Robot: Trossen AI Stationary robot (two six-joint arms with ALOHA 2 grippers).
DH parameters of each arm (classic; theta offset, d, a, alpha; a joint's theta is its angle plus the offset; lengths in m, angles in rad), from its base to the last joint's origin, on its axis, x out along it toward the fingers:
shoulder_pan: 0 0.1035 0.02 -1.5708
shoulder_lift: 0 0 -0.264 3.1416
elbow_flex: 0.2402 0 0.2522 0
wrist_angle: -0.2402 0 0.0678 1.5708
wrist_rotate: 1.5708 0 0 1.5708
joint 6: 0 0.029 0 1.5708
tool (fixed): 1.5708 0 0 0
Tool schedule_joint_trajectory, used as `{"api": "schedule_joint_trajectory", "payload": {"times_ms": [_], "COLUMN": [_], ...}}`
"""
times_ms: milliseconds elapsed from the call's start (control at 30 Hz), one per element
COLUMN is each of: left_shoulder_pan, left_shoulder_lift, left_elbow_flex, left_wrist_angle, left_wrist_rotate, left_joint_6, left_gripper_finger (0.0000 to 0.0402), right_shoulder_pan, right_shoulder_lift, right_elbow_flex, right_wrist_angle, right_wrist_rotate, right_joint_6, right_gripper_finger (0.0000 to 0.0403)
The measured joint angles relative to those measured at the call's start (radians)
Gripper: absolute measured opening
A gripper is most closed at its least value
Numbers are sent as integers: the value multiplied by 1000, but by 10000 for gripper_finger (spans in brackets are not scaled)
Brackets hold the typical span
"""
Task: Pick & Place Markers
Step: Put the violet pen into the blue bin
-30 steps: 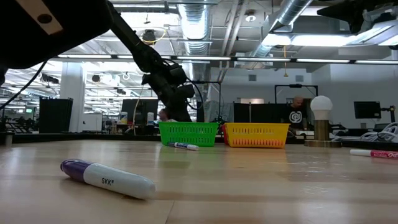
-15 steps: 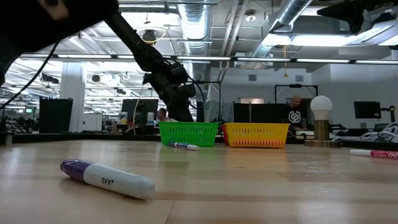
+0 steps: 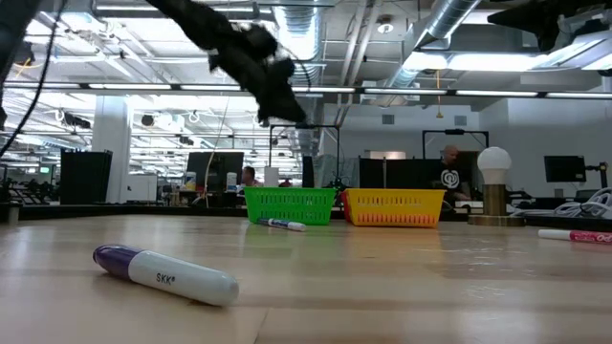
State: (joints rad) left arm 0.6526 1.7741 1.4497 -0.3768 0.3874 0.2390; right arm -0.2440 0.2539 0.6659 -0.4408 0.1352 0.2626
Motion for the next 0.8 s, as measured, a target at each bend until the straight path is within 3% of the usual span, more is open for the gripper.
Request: {"api": "schedule_joint_trajectory", "payload": {"times_ms": [333,567,800], "left_shoulder_pan": [-225,-483,-727], "left_shoulder_lift": [-338,-515,-564], "left_elbow_flex": [-172,-315,-402], "left_wrist_angle": [-6,0,57], "left_wrist_rotate": [0,-148,-281], "left_joint_6": [-268,-502,-806], "left_gripper_finger": [120,113,111], "right_shoulder_pan": [0,0,0], "right_shoulder_lift": [0,0,0], "right_elbow_flex": [0,0,0], "right_wrist_angle": [0,0,0], "right_wrist_rotate": [0,-2,-4], "right_joint_6": [0,0,0], "right_gripper_finger": [170,170,170]}}
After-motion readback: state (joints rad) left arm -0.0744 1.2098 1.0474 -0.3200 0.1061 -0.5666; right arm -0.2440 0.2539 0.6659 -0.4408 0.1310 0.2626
